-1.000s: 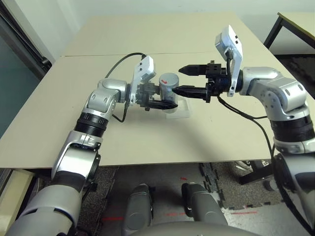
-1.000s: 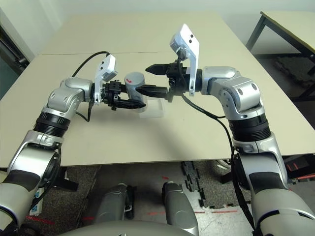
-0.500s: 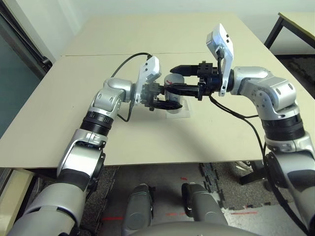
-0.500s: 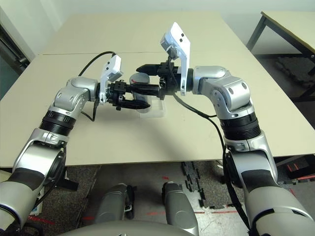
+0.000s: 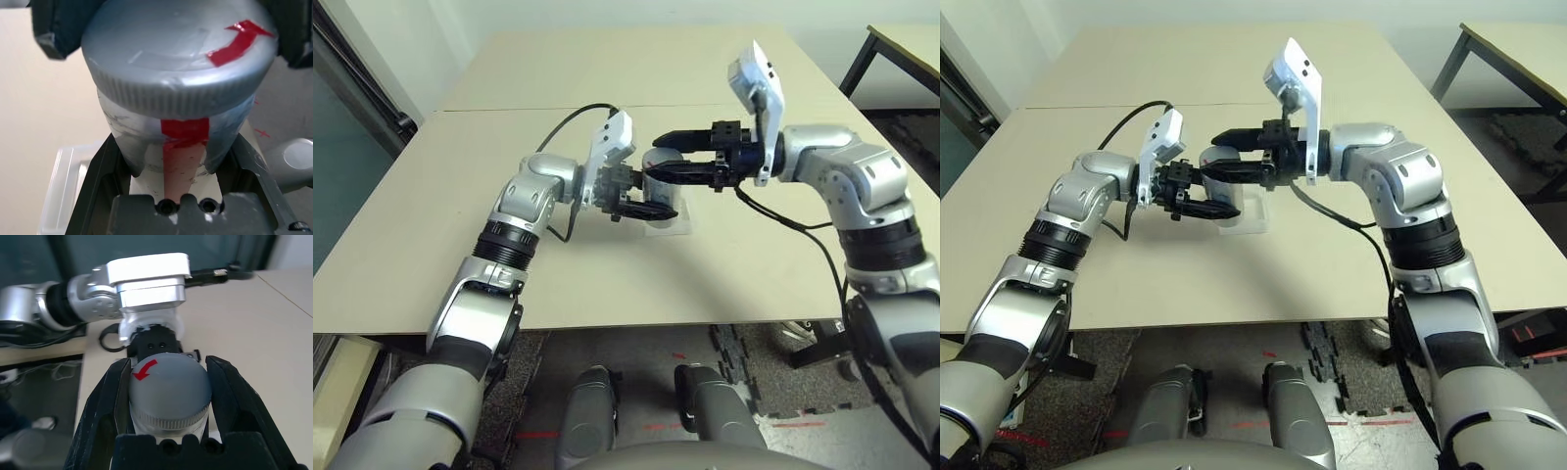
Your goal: Pour the medicine from the bottle into the box.
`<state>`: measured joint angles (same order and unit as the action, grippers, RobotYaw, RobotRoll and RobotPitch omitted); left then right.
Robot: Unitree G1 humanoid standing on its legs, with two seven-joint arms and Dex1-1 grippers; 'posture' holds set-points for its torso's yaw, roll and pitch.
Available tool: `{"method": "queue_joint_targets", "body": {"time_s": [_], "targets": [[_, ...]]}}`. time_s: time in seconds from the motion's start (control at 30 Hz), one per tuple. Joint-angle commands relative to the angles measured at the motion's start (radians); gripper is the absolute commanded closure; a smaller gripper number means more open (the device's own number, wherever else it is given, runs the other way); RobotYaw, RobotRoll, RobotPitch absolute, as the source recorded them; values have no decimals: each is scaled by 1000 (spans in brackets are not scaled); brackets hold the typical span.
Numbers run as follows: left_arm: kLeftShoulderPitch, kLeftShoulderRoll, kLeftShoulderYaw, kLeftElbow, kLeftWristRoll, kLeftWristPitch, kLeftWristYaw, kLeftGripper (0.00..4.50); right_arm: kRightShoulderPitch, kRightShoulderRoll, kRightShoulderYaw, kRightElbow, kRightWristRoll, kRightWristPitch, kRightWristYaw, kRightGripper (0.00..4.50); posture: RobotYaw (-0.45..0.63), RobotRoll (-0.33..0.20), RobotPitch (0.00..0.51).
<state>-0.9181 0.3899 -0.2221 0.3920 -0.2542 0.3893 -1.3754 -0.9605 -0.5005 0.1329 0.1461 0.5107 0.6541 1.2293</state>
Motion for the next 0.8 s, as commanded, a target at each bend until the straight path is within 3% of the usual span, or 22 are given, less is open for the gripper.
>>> {"method": "queue_joint_targets", "body": {"time_s": [0.03,0.23,0.57,0.6,0.7,0.73,0.8], "targets": [[-29,-13,-16,-60,-17,16,-17,1956,-55,-2,48,113,-22,-110,179,1950,-22,0,90],[-25,-11,-27,-111,-20,37,-36,1956,-151,30,68,345,-79,-291,368,1950,2,0,93],[-6,5,-37,-173,-35,69,-27,1956,-255,11,157,573,-68,-467,385,1950,26,0,93],[-4,7,-36,-176,-37,72,-23,1956,-251,7,154,564,-62,-457,385,1229,24,0,94],[4,10,-34,-179,-35,74,-19,1956,-237,-2,136,537,-57,-435,385,266,20,0,94],[6,10,-34,-179,-34,74,-18,1956,-233,-6,132,527,-56,-428,385,8,19,0,94],[9,10,-32,-175,-32,71,-15,1956,-221,-15,121,498,-53,-406,385,0,15,0,94]]}}
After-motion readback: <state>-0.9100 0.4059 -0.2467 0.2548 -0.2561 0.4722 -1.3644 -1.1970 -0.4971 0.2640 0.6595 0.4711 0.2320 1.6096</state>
